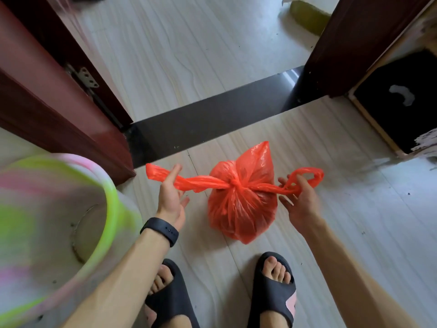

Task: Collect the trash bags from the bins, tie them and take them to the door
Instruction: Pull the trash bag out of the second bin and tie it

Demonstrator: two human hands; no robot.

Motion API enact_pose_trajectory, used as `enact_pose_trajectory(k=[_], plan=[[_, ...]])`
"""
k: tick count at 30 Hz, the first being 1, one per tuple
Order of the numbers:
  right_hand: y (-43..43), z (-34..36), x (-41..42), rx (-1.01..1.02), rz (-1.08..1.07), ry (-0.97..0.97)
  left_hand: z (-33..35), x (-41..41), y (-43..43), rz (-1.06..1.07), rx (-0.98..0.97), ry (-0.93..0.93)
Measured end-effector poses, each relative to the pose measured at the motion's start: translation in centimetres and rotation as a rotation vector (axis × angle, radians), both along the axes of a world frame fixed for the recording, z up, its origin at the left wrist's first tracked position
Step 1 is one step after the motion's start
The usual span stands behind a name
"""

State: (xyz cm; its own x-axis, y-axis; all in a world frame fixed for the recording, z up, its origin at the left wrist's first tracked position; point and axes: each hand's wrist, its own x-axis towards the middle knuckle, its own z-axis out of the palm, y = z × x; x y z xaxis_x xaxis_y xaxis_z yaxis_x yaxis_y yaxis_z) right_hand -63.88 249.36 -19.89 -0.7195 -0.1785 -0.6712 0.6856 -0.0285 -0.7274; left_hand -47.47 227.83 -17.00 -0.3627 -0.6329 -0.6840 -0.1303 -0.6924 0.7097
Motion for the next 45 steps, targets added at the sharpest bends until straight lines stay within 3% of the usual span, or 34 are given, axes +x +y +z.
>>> enact_pose_trajectory(k=[4,6,12,16,20,23,25,28,30,32,38,40,42,45], plan=[[-0.2,0.1,1.2,-0.065,-0.012,0.049,-1.0,0.4,2.3,0.34,0.122,-0.023],[-0.3,-0.3,1.9,-0.068,0.0,0.107,-1.3,0.5,2.9,0.395,0.113,-0.049],[0.3,-1.3,4.6,0.117,0.292,0.423,-2.4,1.4,4.4,0.206,-0.084,-0.071],[0.2,-2.5,5.5,0.518,0.619,0.641,-2.8,2.1,5.9,-0.005,-0.309,-0.114],[-0.8,-2.4,5.4,0.572,0.643,0.649,-2.8,2.0,6.3,0.106,-0.484,-0.109],[-1.1,-2.3,4.6,0.55,0.591,0.678,-3.0,2.5,6.1,0.184,-0.484,-0.118],[-1.3,-2.3,4.4,0.542,0.569,0.697,-3.2,3.0,6.4,0.097,-0.501,-0.157],[-2.0,-2.1,4.6,0.523,0.553,0.721,-4.1,2.9,6.5,-0.27,-0.477,-0.232],[-2.4,-2.1,4.7,0.524,0.547,0.743,-4.5,1.9,6.0,-0.407,-0.381,-0.262],[-2.6,-2.0,4.8,0.553,0.549,0.782,-4.4,0.4,5.2,-0.448,-0.377,-0.309],[-4.4,-0.9,3.8,0.54,0.593,1.008,-4.1,-2.9,4.2,-0.591,-0.684,-0.236],[-4.6,-1.1,3.4,0.518,0.644,0.998,-4.7,-3.0,4.1,-0.627,-0.779,-0.238],[-4.5,-1.7,3.3,0.601,0.678,0.974,-5.4,-3.0,3.8,-0.638,-0.882,-0.232],[-4.8,-1.2,3.6,0.636,0.647,1.125,-5.5,-3.3,3.8,-0.601,-0.974,-0.161]])
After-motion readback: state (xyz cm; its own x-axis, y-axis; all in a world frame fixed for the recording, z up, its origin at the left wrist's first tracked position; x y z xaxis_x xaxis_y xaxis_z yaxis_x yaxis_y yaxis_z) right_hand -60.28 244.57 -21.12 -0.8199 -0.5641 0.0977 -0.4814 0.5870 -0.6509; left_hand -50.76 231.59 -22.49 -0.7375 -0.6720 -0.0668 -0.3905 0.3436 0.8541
